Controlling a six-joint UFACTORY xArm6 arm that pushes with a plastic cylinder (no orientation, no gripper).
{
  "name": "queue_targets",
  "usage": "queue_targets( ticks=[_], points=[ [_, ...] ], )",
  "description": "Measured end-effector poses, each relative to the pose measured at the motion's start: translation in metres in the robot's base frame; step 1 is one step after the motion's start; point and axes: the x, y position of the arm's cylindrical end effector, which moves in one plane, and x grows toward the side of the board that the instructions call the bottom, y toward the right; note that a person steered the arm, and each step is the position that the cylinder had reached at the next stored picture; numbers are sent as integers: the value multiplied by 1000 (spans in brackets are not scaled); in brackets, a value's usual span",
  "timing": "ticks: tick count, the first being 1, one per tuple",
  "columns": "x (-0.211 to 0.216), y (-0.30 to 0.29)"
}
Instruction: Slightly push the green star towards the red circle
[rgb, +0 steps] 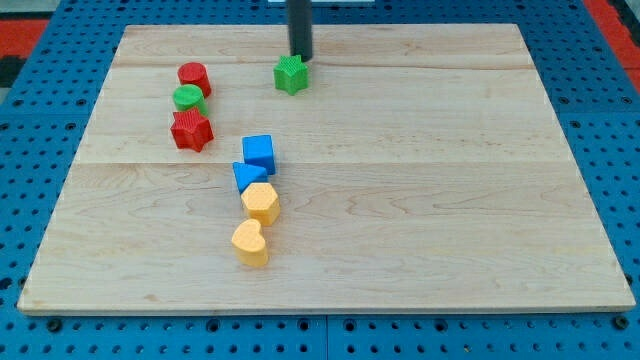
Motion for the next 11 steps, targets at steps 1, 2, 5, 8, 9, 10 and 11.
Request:
queue_targets(
  ticks=[1, 2, 5, 8, 9, 10, 11],
  points=[
    [-7, 32],
    [14, 28],
    [23, -25],
    [23, -46],
    [22, -47],
    [22, -49],
    [22, -55]
  ],
)
